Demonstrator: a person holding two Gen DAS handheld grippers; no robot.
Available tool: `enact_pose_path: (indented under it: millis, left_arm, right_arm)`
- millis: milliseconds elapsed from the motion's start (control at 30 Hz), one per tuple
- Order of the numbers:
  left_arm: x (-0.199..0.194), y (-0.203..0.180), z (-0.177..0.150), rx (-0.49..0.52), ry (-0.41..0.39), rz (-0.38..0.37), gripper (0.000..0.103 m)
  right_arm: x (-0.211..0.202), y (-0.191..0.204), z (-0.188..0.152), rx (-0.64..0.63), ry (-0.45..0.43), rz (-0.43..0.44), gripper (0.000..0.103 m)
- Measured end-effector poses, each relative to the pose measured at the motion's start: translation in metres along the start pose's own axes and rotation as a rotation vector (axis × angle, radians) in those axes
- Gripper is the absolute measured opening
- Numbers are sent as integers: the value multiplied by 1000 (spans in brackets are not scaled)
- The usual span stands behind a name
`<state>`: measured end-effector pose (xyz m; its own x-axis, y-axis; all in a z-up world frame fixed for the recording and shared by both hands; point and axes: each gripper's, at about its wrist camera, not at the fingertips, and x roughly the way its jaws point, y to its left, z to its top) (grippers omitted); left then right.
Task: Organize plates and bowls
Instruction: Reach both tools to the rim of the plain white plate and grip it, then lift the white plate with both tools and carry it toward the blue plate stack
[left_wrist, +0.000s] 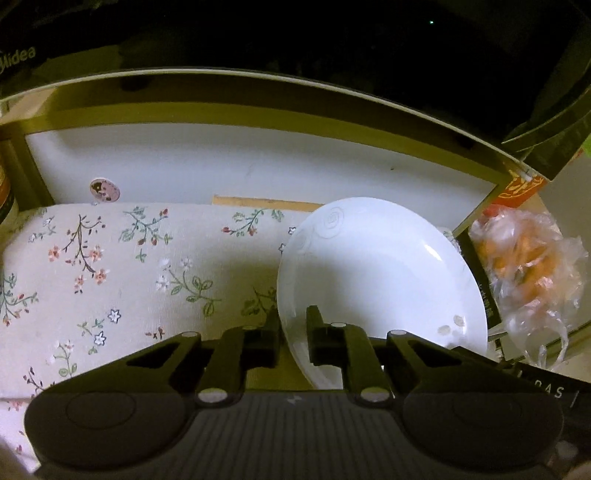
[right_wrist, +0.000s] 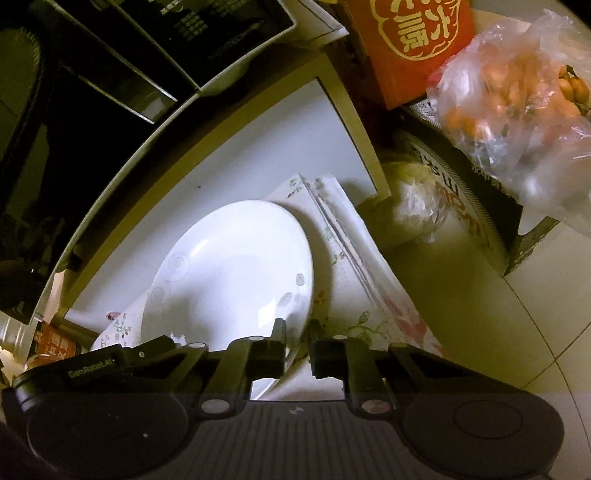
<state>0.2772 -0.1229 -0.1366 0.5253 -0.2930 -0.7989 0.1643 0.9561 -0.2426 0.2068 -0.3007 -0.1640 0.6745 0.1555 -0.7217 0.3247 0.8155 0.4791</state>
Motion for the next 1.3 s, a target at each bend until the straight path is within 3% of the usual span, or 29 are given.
enact_pose_path:
  millis: [400,567,767,933,1100,1300]
  left_arm:
    - [-24,-1,0,-31,-30,-36,8]
    - [-49,-11,-8,-4,-59,-28,8]
    - [-87,-11,-17,-40,-86,-58,8]
    - [-124,-15,-31,-39,-116,-59,8]
    - [-164,-8,-50,-43,-153,-44,8]
    - [-209,8,-71,-57,-185,-42,8]
  right_arm:
    - [-23,5,3,17,-1,0,11]
    - [-38,8,3,13,-4,-10,11]
    - [-75,21,1,-24,-37,-10,11]
    - [-112,33,-11,-49,-62,-7,11]
    - [-145,61,-33,-133,-83,-60,12]
    - [-184,81,-63,-168,-93,-39,12]
